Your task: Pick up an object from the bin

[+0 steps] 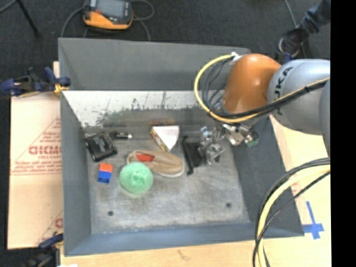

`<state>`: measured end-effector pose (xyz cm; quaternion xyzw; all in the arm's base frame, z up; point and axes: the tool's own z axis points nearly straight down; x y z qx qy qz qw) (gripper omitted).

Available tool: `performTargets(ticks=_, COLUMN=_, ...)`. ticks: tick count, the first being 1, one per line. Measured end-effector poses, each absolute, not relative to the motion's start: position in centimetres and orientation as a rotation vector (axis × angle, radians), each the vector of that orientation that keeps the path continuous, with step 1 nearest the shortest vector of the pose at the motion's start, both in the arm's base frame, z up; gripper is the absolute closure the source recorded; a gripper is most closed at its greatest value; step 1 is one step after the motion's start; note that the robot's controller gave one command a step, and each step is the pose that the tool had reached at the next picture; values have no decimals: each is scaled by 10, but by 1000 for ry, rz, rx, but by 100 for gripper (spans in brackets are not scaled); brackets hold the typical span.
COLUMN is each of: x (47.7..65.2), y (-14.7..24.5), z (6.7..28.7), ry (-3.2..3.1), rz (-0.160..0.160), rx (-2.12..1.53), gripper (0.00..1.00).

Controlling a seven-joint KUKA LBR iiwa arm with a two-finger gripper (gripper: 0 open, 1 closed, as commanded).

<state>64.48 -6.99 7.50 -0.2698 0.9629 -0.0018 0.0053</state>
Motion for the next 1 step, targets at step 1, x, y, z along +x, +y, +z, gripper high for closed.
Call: performTargets(ticks=1, x=644, y=-70, z=74, ry=3018, rz=-3, rx=-844, gripper=0)
